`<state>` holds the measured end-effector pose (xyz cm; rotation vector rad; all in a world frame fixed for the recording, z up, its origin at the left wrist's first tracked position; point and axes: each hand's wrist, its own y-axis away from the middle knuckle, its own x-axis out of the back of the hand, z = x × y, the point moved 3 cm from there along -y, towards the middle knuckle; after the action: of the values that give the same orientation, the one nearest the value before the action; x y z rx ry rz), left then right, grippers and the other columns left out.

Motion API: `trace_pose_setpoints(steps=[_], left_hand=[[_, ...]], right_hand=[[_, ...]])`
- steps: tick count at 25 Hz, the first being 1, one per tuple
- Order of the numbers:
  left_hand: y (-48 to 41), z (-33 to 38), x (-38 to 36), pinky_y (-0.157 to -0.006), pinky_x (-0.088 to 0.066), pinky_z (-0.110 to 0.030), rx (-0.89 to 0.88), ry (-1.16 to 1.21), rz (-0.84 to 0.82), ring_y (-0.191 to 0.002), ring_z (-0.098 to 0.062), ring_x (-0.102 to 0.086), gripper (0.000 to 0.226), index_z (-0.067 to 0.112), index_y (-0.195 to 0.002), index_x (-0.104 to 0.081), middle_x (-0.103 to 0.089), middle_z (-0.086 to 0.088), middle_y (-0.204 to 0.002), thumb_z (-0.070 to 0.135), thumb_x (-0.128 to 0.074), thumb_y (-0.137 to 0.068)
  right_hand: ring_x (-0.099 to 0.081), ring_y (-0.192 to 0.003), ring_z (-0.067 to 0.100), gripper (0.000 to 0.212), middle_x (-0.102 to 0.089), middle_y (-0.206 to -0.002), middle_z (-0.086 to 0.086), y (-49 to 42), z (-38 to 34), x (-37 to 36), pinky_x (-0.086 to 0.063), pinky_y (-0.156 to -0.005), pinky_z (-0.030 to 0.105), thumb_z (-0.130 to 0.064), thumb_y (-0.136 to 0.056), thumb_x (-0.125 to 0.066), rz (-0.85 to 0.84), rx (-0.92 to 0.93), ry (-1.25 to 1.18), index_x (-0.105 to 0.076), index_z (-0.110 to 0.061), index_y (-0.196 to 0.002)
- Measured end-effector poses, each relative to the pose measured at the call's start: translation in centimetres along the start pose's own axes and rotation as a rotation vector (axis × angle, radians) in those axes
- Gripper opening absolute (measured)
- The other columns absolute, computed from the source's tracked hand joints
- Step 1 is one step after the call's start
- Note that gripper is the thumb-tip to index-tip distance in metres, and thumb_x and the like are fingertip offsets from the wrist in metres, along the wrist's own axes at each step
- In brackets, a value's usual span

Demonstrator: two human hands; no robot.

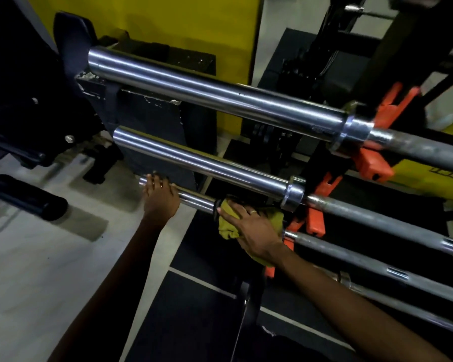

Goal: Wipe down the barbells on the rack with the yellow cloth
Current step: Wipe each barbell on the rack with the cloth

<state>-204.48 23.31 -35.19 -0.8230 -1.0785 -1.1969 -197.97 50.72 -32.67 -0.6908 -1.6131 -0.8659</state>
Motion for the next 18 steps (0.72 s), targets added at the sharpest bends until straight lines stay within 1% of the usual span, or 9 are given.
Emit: trace_pose_setpoints(steps=[2, 5, 8, 9, 11, 12, 14, 16, 18], left_hand=[[1.1, 2.3, -0.4, -0.12, -0.009, -0.051, -0.069, -0.027, -0.039, -0.147, -0.038, -0.015, 0.059, 0.002, -0.142, -0.043, -0.029, -0.022, -0.155, 0.036, -0.019, -0.1], [4.2, 7.0, -1.9, -0.12, -0.003, -0.05, -0.225, -0.008, -0.13, -0.145, -0.038, -0.019, 0.066, 0.012, -0.136, -0.052, -0.04, -0.018, -0.149, 0.049, -0.019, -0.093], [6.5, 9.9, -3.0, -0.118, 0.007, -0.049, -0.257, -0.034, -0.207, -0.148, -0.036, -0.005, 0.069, 0.019, -0.143, -0.042, -0.029, -0.015, -0.156, 0.061, -0.018, -0.094], [6.6, 10.1, -3.0, -0.118, 0.008, -0.048, -0.235, -0.036, -0.224, -0.149, -0.034, -0.001, 0.069, 0.019, -0.146, -0.038, -0.024, -0.015, -0.158, 0.062, -0.02, -0.095], [6.5, 10.1, -2.6, -0.118, 0.009, -0.047, -0.178, -0.033, -0.264, -0.149, -0.032, 0.002, 0.064, 0.018, -0.147, -0.035, -0.02, -0.013, -0.159, 0.058, -0.026, -0.098], [6.4, 10.3, -2.1, -0.118, 0.008, -0.047, -0.155, -0.045, -0.273, -0.149, -0.032, 0.0, 0.061, 0.017, -0.147, -0.035, -0.02, -0.014, -0.159, 0.055, -0.028, -0.099], [6.3, 12.0, -1.6, -0.119, 0.003, -0.046, -0.134, -0.098, -0.259, -0.147, -0.032, -0.012, 0.056, 0.012, -0.144, -0.038, -0.027, -0.017, -0.155, 0.046, -0.032, -0.1], [7.3, 15.1, -2.3, -0.119, 0.0, -0.045, -0.191, -0.048, -0.27, -0.142, -0.029, -0.025, 0.049, 0.009, -0.138, -0.044, -0.039, -0.017, -0.148, 0.038, -0.036, -0.1], [9.8, 18.5, -4.2, -0.117, 0.005, -0.045, -0.267, 0.02, -0.305, -0.144, -0.029, -0.021, 0.051, 0.013, -0.141, -0.042, -0.038, -0.012, -0.15, 0.044, -0.033, -0.101]], right_hand=[[-0.032, -0.145, 0.033, 0.088, -0.015, -0.167, 0.0, 2.0, 0.9, -0.2, -0.036, -0.108, 0.051, -0.022, -0.088, -0.063, 0.019, -0.054, 0.0, -0.012, -0.044, -0.157], [-0.043, -0.138, 0.031, 0.076, -0.035, -0.159, 0.0, 4.1, 1.8, -0.3, -0.034, -0.11, 0.047, -0.04, -0.087, -0.067, 0.074, -0.155, -0.024, -0.03, -0.039, -0.154], [-0.049, -0.133, 0.028, 0.075, -0.052, -0.145, -0.001, 7.0, 3.2, -0.4, -0.021, -0.114, 0.041, -0.043, -0.071, -0.074, 0.217, -0.184, -0.009, -0.052, -0.029, -0.141], [-0.051, -0.132, 0.028, 0.074, -0.056, -0.142, 0.0, 7.7, 3.5, -0.3, -0.021, -0.113, 0.041, -0.045, -0.067, -0.074, 0.245, -0.162, 0.005, -0.056, -0.026, -0.136], [-0.057, -0.124, 0.029, 0.058, -0.061, -0.132, 0.0, 8.7, 3.9, 0.1, -0.031, -0.104, 0.044, -0.046, -0.069, -0.063, 0.262, -0.115, -0.006, -0.063, -0.025, -0.123], [-0.059, -0.117, 0.03, 0.05, -0.064, -0.125, -0.001, 9.1, 4.1, 0.3, -0.037, -0.096, 0.044, -0.043, -0.07, -0.056, 0.278, -0.099, -0.034, -0.064, -0.025, -0.115], [-0.059, -0.103, 0.03, 0.046, -0.066, -0.115, 0.001, 10.4, 5.0, 0.3, -0.037, -0.086, 0.04, -0.036, -0.066, -0.05, 0.327, -0.1, -0.1, -0.06, -0.023, -0.108], [-0.052, -0.094, 0.03, 0.052, -0.063, -0.11, 0.006, 12.3, 6.7, -0.4, -0.041, -0.081, 0.039, -0.028, -0.061, -0.052, 0.384, -0.168, -0.162, -0.056, -0.019, -0.112], [-0.049, -0.087, 0.03, 0.063, -0.061, -0.109, 0.009, 14.1, 8.4, -1.2, -0.049, -0.076, 0.041, -0.018, -0.055, -0.058, 0.416, -0.282, -0.227, -0.052, -0.017, -0.117]])
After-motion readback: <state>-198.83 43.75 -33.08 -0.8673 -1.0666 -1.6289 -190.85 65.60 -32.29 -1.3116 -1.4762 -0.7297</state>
